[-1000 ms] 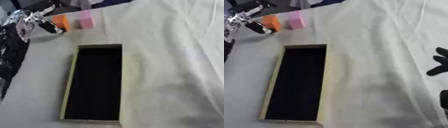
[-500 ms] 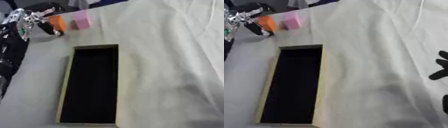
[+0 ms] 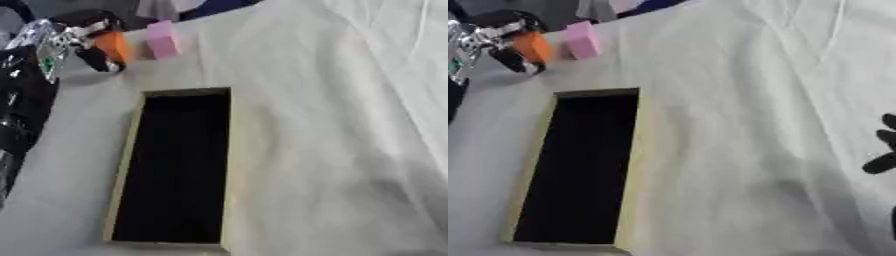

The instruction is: Pick up objects on the table and place them in the box.

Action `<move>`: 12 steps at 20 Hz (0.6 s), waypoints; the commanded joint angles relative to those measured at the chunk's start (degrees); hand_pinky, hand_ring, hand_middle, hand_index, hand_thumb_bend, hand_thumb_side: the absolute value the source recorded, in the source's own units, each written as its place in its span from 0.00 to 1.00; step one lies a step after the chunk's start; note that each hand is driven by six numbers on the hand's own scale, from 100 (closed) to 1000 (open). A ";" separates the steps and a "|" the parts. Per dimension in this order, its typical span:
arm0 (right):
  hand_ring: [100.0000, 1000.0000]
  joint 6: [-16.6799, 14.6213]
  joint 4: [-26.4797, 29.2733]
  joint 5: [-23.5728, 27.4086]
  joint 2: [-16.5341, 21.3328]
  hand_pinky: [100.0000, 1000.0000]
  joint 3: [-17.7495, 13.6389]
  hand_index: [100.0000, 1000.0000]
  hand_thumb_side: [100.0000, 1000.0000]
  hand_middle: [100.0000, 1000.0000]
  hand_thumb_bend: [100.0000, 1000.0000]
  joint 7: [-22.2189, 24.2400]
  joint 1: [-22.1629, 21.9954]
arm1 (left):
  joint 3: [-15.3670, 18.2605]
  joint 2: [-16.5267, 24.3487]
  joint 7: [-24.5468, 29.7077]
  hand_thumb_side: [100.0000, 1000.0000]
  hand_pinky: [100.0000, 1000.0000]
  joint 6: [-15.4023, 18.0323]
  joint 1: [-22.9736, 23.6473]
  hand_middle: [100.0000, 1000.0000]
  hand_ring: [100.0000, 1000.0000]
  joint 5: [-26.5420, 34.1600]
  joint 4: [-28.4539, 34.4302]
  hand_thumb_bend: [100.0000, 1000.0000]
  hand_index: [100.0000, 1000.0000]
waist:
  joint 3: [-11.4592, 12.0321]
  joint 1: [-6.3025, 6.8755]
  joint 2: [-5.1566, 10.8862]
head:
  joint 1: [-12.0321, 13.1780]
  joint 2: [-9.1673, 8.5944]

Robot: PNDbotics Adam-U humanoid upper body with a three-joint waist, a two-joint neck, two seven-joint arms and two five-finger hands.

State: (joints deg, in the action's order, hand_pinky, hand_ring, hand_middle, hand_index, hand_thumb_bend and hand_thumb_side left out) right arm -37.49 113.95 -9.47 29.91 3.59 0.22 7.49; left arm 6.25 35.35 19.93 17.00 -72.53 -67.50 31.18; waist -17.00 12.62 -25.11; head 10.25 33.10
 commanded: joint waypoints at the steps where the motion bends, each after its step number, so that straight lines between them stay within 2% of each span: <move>1: 0.97 0.16 0.64 -0.72 0.27 0.88 0.02 0.88 0.63 0.53 0.00 -0.10 -0.11 | 0.40 2.08 0.83 0.00 0.60 -0.26 -0.67 0.84 0.73 1.45 -0.42 0.22 0.88 | 0.36 -0.62 0.96 | 0.06 -0.43; 3: 0.96 0.21 0.64 -0.91 0.19 0.88 0.10 0.88 0.63 0.53 0.00 -0.14 -0.17 | 0.27 2.13 1.53 0.00 0.58 -0.24 -0.65 0.83 0.71 2.52 -0.54 0.20 0.87 | 0.50 -0.69 0.92 | 0.01 -0.16; 4: 0.96 0.21 0.64 -0.98 0.15 0.88 0.12 0.88 0.63 0.53 0.00 -0.16 -0.21 | 0.19 2.15 1.80 0.00 0.53 -0.28 -0.64 0.81 0.66 2.87 -0.58 0.19 0.86 | 0.48 -0.71 0.92 | -0.03 -0.13; 9: 0.96 0.28 0.64 -1.22 -0.05 0.88 0.07 0.88 0.63 0.53 0.00 -0.41 -0.53 | -0.04 1.91 2.54 0.00 0.47 0.20 -0.50 0.71 0.57 4.47 -0.53 0.14 0.80 | 0.40 -0.94 1.19 | -0.47 0.31; 12: 0.96 0.29 0.64 -1.25 -0.10 0.88 0.06 0.88 0.63 0.53 0.00 -0.48 -0.63 | -0.15 1.94 2.72 0.00 0.47 0.40 -0.45 0.71 0.57 5.34 -0.42 0.14 0.80 | 0.44 -1.02 1.29 | -0.62 0.48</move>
State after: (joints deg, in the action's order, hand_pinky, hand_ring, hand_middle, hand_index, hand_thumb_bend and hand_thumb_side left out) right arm -37.25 113.95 -10.45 29.31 3.89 -0.03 6.96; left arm 6.22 35.62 22.25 17.22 -72.53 -62.72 30.61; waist -16.59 12.31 -25.13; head 9.82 33.26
